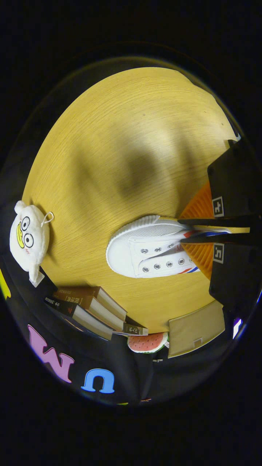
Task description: Open the storage box then place both shoes into the box .Put the left shoe in first, then the right shoe, with the right side of both shoes facing outward in a uniform manner.
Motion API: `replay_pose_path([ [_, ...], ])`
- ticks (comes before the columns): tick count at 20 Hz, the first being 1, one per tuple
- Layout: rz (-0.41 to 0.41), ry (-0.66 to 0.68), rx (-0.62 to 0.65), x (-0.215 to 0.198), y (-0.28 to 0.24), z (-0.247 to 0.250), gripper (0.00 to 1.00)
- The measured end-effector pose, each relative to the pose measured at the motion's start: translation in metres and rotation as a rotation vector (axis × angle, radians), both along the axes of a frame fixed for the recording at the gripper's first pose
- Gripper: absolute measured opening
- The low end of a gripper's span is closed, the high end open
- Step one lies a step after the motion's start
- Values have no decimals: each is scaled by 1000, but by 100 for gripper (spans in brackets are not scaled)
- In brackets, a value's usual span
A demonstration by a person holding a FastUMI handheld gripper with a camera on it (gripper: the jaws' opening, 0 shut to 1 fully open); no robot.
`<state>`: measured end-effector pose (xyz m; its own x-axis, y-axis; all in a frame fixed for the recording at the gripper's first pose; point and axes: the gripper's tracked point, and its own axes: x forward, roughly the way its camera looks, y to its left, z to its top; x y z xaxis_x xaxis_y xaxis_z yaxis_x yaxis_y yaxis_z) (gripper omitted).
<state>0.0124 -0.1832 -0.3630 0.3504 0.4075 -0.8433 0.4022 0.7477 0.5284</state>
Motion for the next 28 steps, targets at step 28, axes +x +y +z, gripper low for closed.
replay_pose_path([
  [28, 113, -308, -7, -33, 191, 231, 11],
])
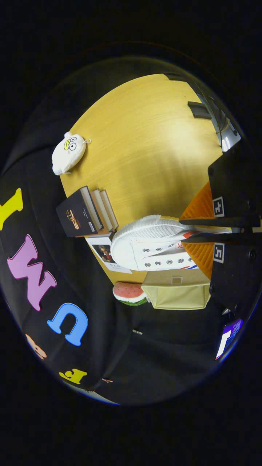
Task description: Open the storage box then place both shoes into the box .Put the left shoe in first, then the right shoe, with the right side of both shoes facing outward in a uniform manner.
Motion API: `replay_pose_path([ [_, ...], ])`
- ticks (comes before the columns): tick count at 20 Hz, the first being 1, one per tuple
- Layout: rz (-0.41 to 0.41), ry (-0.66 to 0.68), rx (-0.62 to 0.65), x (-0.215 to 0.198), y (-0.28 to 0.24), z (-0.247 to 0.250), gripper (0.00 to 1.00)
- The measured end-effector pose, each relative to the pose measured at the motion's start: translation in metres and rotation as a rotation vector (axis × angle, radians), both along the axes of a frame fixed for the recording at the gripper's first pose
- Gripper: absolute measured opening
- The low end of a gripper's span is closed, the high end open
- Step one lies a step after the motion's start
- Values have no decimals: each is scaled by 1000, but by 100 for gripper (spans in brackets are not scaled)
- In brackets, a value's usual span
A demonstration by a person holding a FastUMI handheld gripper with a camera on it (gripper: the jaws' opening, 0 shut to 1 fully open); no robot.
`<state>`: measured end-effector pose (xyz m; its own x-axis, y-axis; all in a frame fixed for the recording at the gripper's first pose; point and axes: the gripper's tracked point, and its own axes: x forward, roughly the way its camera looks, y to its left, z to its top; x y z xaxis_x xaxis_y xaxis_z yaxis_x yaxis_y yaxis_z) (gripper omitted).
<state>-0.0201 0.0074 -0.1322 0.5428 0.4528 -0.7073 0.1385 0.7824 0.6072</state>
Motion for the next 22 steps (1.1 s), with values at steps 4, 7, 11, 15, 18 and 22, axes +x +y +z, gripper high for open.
replay_pose_path([
  [4, 45, -6, 90, 1, 56, 33, 11],
  [7, 96, -28, 106, 3, 91, 52, 10],
  [11, 136, -43, 90, 13, 137, 61, 10],
  [15, 185, -39, 63, 20, 183, 55, 11],
  [18, 195, -17, 38, 29, 212, 40, 10],
  [22, 202, 27, 5, 32, 235, 16, 11],
])
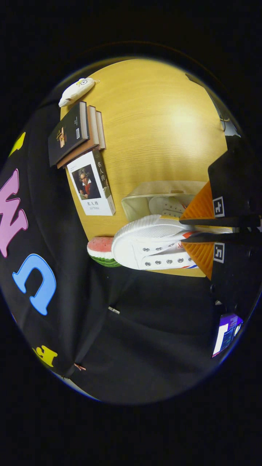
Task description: Open the storage box then place both shoes into the box .Put the left shoe in first, then the right shoe, with the right side of both shoes facing outward in a uniform manner.
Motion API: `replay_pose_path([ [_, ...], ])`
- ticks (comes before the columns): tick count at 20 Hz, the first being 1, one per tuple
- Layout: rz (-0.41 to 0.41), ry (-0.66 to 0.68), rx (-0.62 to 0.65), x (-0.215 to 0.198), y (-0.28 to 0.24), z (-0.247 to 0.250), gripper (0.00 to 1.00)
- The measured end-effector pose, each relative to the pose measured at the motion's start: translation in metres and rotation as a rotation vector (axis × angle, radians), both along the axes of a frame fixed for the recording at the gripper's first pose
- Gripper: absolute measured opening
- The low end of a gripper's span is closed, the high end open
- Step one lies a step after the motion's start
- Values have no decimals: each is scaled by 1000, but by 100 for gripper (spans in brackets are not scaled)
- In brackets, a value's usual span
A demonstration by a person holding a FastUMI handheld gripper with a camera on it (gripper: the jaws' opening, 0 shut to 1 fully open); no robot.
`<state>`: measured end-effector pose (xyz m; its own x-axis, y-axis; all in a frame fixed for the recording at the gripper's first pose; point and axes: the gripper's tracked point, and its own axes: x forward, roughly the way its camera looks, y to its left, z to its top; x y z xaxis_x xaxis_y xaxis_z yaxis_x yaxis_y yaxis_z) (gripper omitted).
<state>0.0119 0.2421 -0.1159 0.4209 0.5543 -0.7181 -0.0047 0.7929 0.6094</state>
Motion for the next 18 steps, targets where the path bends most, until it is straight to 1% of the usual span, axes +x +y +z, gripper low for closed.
replay_pose_path([
  [3, -1, 30, -33, -2, 5, -17, 11],
  [7, -28, 60, -52, 0, 6, -30, 11],
  [8, -28, 67, -32, -1, 8, -30, 14],
  [9, -25, 72, 40, -1, 18, -20, 23],
  [10, -24, 81, 83, -1, 27, -17, 30],
  [11, -35, 64, 98, 2, 26, -8, 53],
  [13, -44, 5, 74, 8, 17, 3, 100],
  [16, -33, -99, 33, 8, -2, 25, 99],
  [18, -53, -193, -7, 11, -24, 45, 99],
])
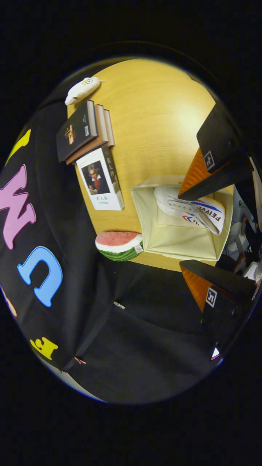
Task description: Open the storage box then place both shoes into the box .Put the left shoe in first, then the right shoe, with the right side of both shoes facing outward in a uniform manner.
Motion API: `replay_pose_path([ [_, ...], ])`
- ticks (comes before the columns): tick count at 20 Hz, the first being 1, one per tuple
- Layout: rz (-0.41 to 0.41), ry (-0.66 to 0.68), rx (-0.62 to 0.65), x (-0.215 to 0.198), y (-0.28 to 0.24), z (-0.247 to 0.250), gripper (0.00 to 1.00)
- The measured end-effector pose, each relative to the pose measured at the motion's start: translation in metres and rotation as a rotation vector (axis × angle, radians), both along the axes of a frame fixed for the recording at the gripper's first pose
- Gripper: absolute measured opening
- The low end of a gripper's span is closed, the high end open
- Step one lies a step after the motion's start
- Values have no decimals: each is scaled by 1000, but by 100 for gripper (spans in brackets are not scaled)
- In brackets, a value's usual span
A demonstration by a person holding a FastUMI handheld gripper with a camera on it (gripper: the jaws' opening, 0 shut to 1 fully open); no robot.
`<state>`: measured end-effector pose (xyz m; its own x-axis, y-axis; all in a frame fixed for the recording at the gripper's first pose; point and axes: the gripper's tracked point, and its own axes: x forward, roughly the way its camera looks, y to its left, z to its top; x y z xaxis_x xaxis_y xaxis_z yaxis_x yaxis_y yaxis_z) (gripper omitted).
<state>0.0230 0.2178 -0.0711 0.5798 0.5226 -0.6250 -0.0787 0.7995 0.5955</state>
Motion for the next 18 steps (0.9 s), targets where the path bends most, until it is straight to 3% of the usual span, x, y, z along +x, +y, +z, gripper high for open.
replay_pose_path([
  [6, -108, -354, -184, 16, -91, 82, 99],
  [11, -217, -563, -298, 22, -161, 136, 99],
  [18, -304, -729, -503, 28, -259, 142, 99],
])
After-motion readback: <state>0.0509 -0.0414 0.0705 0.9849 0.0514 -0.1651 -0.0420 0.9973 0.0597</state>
